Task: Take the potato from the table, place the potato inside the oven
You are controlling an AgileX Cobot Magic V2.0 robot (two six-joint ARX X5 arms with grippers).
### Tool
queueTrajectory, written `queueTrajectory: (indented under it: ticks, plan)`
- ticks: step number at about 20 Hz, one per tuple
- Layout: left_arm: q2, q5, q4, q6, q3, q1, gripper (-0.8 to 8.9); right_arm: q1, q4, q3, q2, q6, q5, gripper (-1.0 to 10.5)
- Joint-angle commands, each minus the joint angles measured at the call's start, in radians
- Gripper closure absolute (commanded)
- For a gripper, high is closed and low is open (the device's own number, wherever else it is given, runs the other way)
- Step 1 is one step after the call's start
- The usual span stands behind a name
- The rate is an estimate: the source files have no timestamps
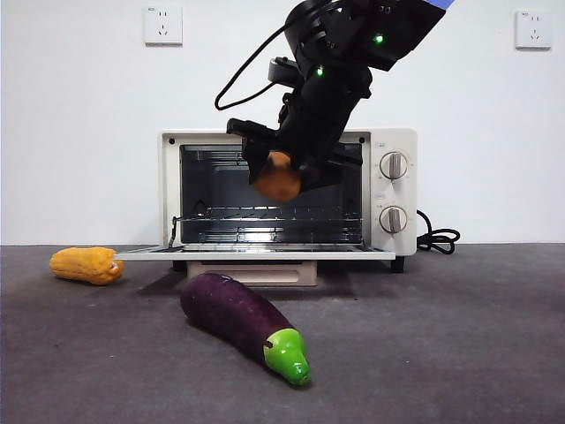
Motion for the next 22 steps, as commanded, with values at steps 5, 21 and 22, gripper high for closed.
queueTrajectory:
  ticks: [5,21,22]
  plan:
    - [-0.002,-0.003,0.004,0.009,-0.003,0.003,8.19,-0.014,0.039,0.005,0.065,0.06,0.004,8.7]
    - [-0.002,-0.004,0.004,0.009,-0.003,0.003,8.19,-0.034,0.108,0.006,0.082,0.063,0.01,6.1]
    - [-0.002,-0.004,0.004,0.009,-0.003,0.003,8.19,-0.034,0.108,0.006,0.082,0.063,0.01,5.5]
